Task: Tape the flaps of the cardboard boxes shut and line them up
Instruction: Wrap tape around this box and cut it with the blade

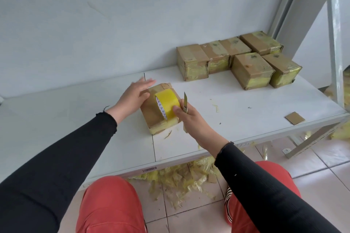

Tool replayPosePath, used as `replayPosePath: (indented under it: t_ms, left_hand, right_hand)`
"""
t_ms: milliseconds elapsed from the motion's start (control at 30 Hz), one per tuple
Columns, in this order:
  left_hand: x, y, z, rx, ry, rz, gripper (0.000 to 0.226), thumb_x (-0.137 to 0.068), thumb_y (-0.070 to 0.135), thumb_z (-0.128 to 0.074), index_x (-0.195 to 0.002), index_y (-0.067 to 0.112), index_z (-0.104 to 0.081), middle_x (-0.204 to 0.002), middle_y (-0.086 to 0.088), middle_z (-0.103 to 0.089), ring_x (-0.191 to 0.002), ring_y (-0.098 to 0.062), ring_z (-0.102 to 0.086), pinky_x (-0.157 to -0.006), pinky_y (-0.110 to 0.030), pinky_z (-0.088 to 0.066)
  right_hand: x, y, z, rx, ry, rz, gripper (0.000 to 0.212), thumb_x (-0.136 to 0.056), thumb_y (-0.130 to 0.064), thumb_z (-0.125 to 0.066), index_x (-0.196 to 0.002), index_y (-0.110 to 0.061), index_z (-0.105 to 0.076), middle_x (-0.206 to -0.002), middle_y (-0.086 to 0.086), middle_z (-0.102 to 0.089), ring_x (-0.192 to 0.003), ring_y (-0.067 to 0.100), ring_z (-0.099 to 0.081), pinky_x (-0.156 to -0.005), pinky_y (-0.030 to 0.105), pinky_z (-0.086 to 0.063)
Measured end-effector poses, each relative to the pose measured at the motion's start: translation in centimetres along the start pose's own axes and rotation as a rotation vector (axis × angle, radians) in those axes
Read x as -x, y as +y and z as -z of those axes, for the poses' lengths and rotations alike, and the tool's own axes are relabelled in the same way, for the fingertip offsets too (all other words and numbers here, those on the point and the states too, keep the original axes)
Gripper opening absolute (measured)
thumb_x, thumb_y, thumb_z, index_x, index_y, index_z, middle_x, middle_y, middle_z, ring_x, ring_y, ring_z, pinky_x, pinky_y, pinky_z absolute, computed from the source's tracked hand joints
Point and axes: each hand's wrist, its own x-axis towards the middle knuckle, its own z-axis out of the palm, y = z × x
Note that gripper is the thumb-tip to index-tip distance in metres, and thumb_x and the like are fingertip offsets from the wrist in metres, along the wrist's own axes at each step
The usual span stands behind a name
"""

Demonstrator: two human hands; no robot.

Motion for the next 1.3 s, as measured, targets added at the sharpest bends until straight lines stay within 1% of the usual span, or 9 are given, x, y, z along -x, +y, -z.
replayPosePath:
  t_ms: [100,200,400,567,767,933,1067,1200,1300]
  left_hand:
    - [-0.1,0.3,-1.4,-0.057,-0.059,-0.044,0.052,-0.105,-0.005,-0.037,-0.144,0.02,-0.06,-0.153,0.016,-0.04,-0.153,-0.012,-0.03,-0.119,-0.008,-0.015]
    - [-0.2,0.1,-1.9,-0.058,-0.081,-0.036,0.05,-0.103,-0.006,-0.033,-0.138,0.012,-0.064,-0.148,0.023,-0.032,-0.142,0.007,-0.022,-0.104,0.008,-0.002]
    - [0.0,-0.2,-1.2,-0.127,-0.24,-0.134,0.061,-0.104,0.002,-0.031,-0.159,0.028,-0.037,-0.168,0.009,-0.023,-0.156,0.0,-0.012,-0.128,-0.025,0.001]
    - [0.3,0.0,-1.2,-0.186,-0.27,-0.175,0.057,-0.102,0.03,-0.028,-0.159,0.032,-0.035,-0.17,0.005,-0.016,-0.157,-0.004,-0.006,-0.123,-0.02,0.007]
    - [0.2,1.7,-1.2,-0.472,-0.33,-0.084,0.074,-0.1,0.071,-0.015,-0.164,0.034,-0.015,-0.173,0.006,-0.003,-0.158,-0.008,0.006,-0.128,-0.033,0.002]
    - [0.8,7.0,-6.6,-0.457,-0.141,0.221,0.102,-0.095,0.08,-0.014,-0.164,0.004,-0.011,-0.172,-0.015,-0.005,-0.16,-0.026,0.0,-0.128,-0.042,-0.004]
    - [1.0,7.4,-8.9,-0.579,-0.023,0.173,0.117,-0.083,0.094,-0.013,-0.165,0.01,-0.006,-0.172,-0.019,-0.003,-0.16,-0.029,0.001,-0.129,-0.045,-0.002]
    - [-0.3,5.8,-7.6,-0.637,-0.062,0.011,0.119,-0.08,0.097,-0.011,-0.166,0.016,-0.005,-0.173,-0.013,-0.002,-0.16,-0.024,-0.001,-0.13,-0.042,-0.004]
    - [-1.3,5.0,-7.3,-0.653,-0.077,-0.041,0.118,-0.077,0.099,-0.007,-0.166,0.02,-0.007,-0.173,-0.01,-0.003,-0.16,-0.022,-0.001,-0.13,-0.043,-0.006]
  right_hand:
    - [-0.7,0.7,-0.5,0.025,0.004,0.03,0.039,-0.111,-0.025,-0.044,-0.149,-0.021,-0.044,-0.117,-0.026,-0.065,-0.096,-0.017,-0.058,-0.071,0.004,-0.045]
    - [-0.9,1.2,-0.4,0.032,0.009,0.056,0.042,-0.111,-0.022,-0.043,-0.152,-0.018,-0.042,-0.145,-0.003,-0.058,-0.132,0.004,-0.053,-0.11,0.022,-0.044]
    - [-0.1,0.7,-0.9,0.09,0.101,0.083,0.024,-0.111,-0.022,-0.042,-0.115,-0.006,-0.059,-0.097,-0.003,-0.063,-0.09,0.011,-0.057,-0.087,0.032,-0.046]
    - [3.6,3.4,-0.6,0.379,0.091,-0.177,0.034,-0.109,-0.036,-0.039,-0.081,-0.018,-0.042,-0.069,0.0,-0.044,-0.064,0.019,-0.041,-0.063,0.036,-0.033]
    - [2.9,3.6,-0.5,0.332,0.104,-0.297,0.038,-0.107,-0.038,-0.042,-0.073,-0.021,-0.037,-0.068,-0.004,-0.041,-0.066,0.018,-0.039,-0.066,0.036,-0.031]
    - [3.6,3.8,-0.6,0.248,0.14,-0.264,0.045,-0.105,-0.042,-0.049,-0.07,-0.022,-0.028,-0.061,-0.008,-0.028,-0.059,0.015,-0.027,-0.062,0.035,-0.022]
    - [4.7,3.8,-0.9,0.175,0.104,-0.247,0.05,-0.105,-0.052,-0.047,-0.07,-0.019,-0.033,-0.057,-0.012,-0.033,-0.053,0.012,-0.031,-0.057,0.034,-0.024]
    - [5.5,3.8,-2.7,0.171,-0.053,-0.211,0.042,-0.109,-0.034,-0.046,-0.111,0.008,-0.051,-0.104,0.027,-0.064,-0.096,0.041,-0.058,-0.091,0.052,-0.046]
    - [4.9,3.9,-3.8,0.165,-0.006,-0.254,0.029,-0.109,-0.028,-0.045,-0.107,0.0,-0.05,-0.114,0.03,-0.066,-0.109,0.045,-0.062,-0.098,0.056,-0.046]
